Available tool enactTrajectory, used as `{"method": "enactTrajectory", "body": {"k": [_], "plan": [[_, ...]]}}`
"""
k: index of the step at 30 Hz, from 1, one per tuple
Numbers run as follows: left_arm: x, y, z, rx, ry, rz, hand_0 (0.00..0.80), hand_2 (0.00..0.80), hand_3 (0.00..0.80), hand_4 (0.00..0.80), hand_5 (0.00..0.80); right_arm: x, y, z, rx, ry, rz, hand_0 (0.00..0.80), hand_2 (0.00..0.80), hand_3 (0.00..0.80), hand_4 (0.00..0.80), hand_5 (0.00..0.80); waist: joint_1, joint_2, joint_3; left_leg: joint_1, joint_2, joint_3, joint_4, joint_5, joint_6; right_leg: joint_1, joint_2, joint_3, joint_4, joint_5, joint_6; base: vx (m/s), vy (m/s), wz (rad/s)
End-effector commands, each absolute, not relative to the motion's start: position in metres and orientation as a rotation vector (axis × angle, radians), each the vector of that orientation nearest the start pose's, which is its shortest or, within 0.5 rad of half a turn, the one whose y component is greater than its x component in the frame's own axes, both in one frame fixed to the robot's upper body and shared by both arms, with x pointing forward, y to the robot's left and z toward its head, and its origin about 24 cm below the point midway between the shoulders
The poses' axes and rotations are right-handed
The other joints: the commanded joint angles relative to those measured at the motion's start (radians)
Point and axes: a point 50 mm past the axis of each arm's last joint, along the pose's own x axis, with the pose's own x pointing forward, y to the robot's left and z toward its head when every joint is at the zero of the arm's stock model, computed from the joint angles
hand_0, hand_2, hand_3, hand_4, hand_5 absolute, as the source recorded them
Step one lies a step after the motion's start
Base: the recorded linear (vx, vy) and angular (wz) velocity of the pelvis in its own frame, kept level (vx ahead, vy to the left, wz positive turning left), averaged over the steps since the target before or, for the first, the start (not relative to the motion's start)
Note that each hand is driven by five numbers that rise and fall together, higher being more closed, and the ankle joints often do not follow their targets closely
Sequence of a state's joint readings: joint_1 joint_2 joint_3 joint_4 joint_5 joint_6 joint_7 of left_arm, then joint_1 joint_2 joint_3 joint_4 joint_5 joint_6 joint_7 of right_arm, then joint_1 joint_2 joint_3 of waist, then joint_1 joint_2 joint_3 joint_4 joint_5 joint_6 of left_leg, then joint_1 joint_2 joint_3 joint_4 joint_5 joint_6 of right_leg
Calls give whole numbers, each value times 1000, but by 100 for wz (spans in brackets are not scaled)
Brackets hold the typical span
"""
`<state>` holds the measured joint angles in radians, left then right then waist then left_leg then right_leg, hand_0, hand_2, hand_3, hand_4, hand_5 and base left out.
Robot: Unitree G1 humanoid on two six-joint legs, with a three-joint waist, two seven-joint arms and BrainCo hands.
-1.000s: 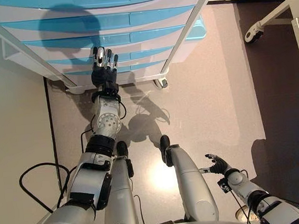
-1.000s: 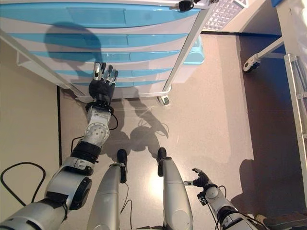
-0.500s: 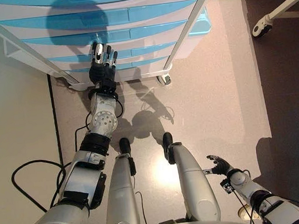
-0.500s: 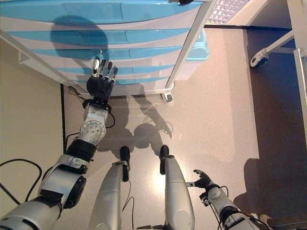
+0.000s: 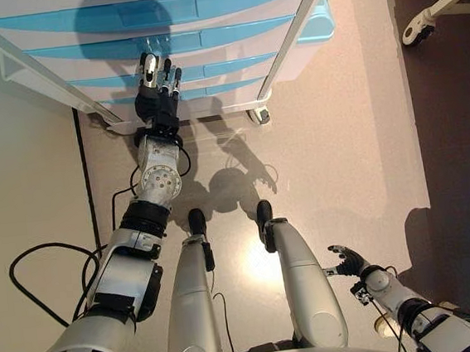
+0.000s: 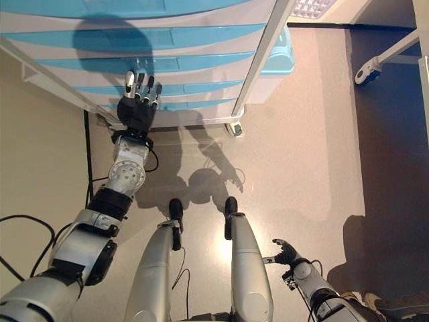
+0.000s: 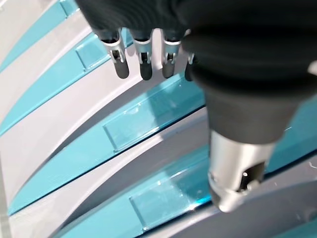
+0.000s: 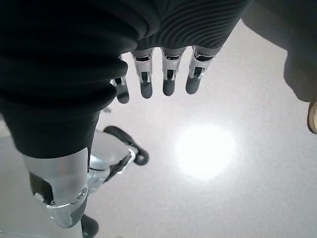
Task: Open the drawer and pick up the medicine
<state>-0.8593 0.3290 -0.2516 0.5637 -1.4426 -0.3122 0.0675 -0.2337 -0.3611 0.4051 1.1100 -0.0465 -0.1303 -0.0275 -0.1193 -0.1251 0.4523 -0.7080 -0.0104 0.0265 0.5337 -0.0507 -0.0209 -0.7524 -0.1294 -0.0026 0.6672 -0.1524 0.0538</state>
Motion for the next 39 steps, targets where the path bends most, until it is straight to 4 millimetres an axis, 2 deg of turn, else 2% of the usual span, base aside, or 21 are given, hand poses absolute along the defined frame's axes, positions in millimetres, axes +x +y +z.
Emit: {"method": "enactTrajectory", "body": {"k": [1,2,3,9,10,11,12,13,14,15,16,20,21,22,23,25,26,27,31,34,39], "plan": [[339,75,359,-896,-806,-736,0,0,0,0,0,185,-255,-115,-688,861,190,0,0,0,0,0,-23,40,-86,30,-26,-16,39,-110,33,31,2,9,-130,120,54,-95,3,0],[339,75,360,-896,-807,-738,0,0,0,0,0,185,-255,-115,-688,859,189,0,0,0,0,0,-24,37,-81,18,-27,-8,36,-81,37,23,-3,5,-140,148,48,0,0,0],[335,70,364,-908,-811,-770,0,0,0,0,0,183,-255,-116,-691,868,194,0,0,0,0,0,-24,40,-88,34,-27,-17,37,-111,33,36,3,10,-133,120,54,0,0,0],[328,63,369,-947,-820,-830,0,0,0,0,0,181,-257,-117,-709,881,206,0,0,0,0,0,-26,43,-91,44,-27,-17,32,-111,33,45,3,12,-138,121,55,1,0,0],[327,63,369,-946,-821,-831,0,0,0,0,0,181,-257,-117,-709,879,206,0,0,0,0,0,-27,39,-86,31,-29,-9,30,-81,38,36,-1,8,-148,149,49,0,0,0],[326,62,370,-951,-824,-840,0,0,0,0,0,180,-257,-117,-714,885,206,0,0,0,0,0,-25,43,-93,47,-28,-18,30,-111,33,47,3,12,-139,121,55,-92,-2,1],[326,62,370,-955,-823,-842,0,0,0,0,0,180,-258,-117,-713,886,205,0,0,0,0,0,-27,39,-88,35,-29,-10,27,-81,38,40,-2,8,-149,149,49,105,-2,1],[326,62,369,-959,-822,-844,0,0,0,0,0,180,-257,-118,-712,886,209,0,0,0,0,0,-25,43,-93,49,-28,-19,28,-110,34,50,3,10,-141,122,55,0,0,0],[326,63,369,-965,-819,-842,0,0,0,0,0,181,-256,-118,-711,884,213,0,0,0,0,0,-25,42,-94,51,-28,-19,26,-109,34,52,3,11,-142,122,56,0,0,0],[326,63,369,-964,-820,-842,0,0,0,0,0,181,-256,-117,-711,883,212,0,0,0,0,0,-26,39,-89,38,-29,-10,23,-80,38,44,-1,8,-152,150,50,0,0,0],[326,64,368,-978,-821,-836,0,0,0,0,0,181,-255,-118,-709,879,215,0,0,0,0,0,-23,41,-95,55,-30,-19,20,-108,35,55,3,11,-144,123,57,0,0,0],[328,67,368,-998,-819,-821,0,0,0,0,0,182,-253,-118,-712,878,223,0,0,0,0,0,-23,36,-93,59,-32,-21,16,-106,38,60,3,13,-147,125,57,-2,1,0],[328,67,368,-1009,-819,-816,0,0,0,0,0,183,-252,-118,-714,873,224,0,0,0,0,0,-25,31,-86,46,-34,-12,16,-77,42,53,-2,8,-156,152,51,0,0,0],[328,67,368,-1009,-818,-815,0,0,0,0,0,183,-252,-118,-714,874,225,0,0,0,0,0,-23,34,-91,58,-33,-21,18,-106,38,61,2,12,-147,124,56,0,0,0],[328,68,368,-1015,-823,-811,0,0,0,0,0,183,-252,-118,-714,874,224,0,0,0,0,0,-23,35,-90,58,-33,-21,19,-107,38,62,1,11,-145,123,56,0,0,0],[328,69,368,-1021,-824,-805,0,0,0,0,0,185,-252,-117,-715,868,219,0,0,0,0,0,-24,32,-85,45,-35,-12,17,-76,42,53,-3,7,-156,150,49,-49,3,-1],[328,69,368,-1021,-823,-804,0,0,0,0,0,185,-252,-117,-715,869,220,0,0,0,0,0,-22,35,-90,58,-34,-21,20,-106,38,62,2,10,-145,121,55,0,0,0],[329,70,366,-1024,-821,-797,0,0,0,0,0,185,-253,-117,-715,869,217,0,0,0,0,0,-23,33,-86,46,-36,-15,16,-75,42,53,-2,7,-154,149,49,0,0,0],[336,74,355,-1038,-788,-743,0,0,0,0,0,186,-252,-116,-710,864,211,0,0,0,0,0,-23,35,-86,48,-35,-14,15,-75,40,52,-2,6,-153,149,48,-22,0,0],[347,83,339,-1051,-745,-655,0,0,0,0,0,187,-251,-116,-706,857,205,0,0,0,0,0,-22,35,-83,48,-34,-14,13,-74,38,50,-2,6,-153,149,45,0,0,0],[368,102,293,-1053,-622,-459,0,0,0,0,0,193,-247,-114,-702,830,192,0,0,0,0,0,-17,28,-72,40,-27,-10,12,-67,34,43,0,5,-156,151,42,0,0,0]]}}
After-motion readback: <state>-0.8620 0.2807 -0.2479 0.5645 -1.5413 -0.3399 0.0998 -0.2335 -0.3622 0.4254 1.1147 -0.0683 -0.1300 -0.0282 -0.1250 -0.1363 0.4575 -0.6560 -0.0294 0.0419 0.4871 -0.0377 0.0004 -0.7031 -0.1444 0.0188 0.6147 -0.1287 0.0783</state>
